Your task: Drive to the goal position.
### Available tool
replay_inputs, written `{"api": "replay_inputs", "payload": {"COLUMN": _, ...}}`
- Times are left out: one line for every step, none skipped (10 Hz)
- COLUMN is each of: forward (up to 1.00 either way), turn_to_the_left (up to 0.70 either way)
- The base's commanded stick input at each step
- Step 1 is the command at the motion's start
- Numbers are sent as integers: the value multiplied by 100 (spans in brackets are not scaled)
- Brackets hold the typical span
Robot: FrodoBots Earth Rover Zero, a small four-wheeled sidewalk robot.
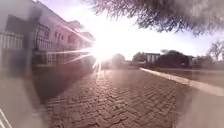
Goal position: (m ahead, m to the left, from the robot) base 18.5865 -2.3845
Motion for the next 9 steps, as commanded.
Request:
{"api": "replay_inputs", "payload": {"forward": 100, "turn_to_the_left": 0}}
{"api": "replay_inputs", "payload": {"forward": 100, "turn_to_the_left": 0}}
{"api": "replay_inputs", "payload": {"forward": 100, "turn_to_the_left": 0}}
{"api": "replay_inputs", "payload": {"forward": 100, "turn_to_the_left": 0}}
{"api": "replay_inputs", "payload": {"forward": 100, "turn_to_the_left": 0}}
{"api": "replay_inputs", "payload": {"forward": 100, "turn_to_the_left": 0}}
{"api": "replay_inputs", "payload": {"forward": 100, "turn_to_the_left": 0}}
{"api": "replay_inputs", "payload": {"forward": 100, "turn_to_the_left": 0}}
{"api": "replay_inputs", "payload": {"forward": 100, "turn_to_the_left": 0}}
